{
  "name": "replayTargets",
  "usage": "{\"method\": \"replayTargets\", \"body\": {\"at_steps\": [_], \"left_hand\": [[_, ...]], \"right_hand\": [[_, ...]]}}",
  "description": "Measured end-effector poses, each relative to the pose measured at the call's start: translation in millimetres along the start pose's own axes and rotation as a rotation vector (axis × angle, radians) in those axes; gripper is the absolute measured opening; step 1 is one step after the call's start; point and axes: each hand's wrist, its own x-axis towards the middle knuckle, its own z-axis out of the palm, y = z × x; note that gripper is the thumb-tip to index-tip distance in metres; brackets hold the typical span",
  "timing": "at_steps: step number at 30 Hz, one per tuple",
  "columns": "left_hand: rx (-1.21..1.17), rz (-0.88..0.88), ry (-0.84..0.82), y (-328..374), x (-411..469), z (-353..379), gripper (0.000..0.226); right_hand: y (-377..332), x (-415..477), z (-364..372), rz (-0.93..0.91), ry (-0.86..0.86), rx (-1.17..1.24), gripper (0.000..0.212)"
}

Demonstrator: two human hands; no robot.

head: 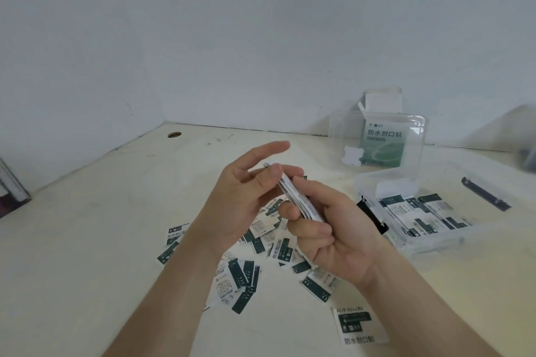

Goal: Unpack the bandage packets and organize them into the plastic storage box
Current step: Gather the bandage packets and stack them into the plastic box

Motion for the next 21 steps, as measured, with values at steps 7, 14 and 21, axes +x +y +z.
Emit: {"method": "replayTargets", "body": {"at_steps": [7, 14, 21], "left_hand": [[0.247, 0.064, 0.259, 9.3, 1.7, 1.7, 0.024], [0.390, 0.099, 0.355, 28.0, 4.7, 18.3, 0.023], [0.565, 0.183, 0.349, 31.9, 9.7, 42.3, 0.033]], "right_hand": [[1.1, -3.1, 11.3, -0.192, 0.250, -0.382, 0.033], [-12.3, -16.4, 28.1, -0.308, 0.207, -0.706, 0.032], [-28.8, -43.6, 39.0, -0.257, 0.143, -0.641, 0.016]]}}
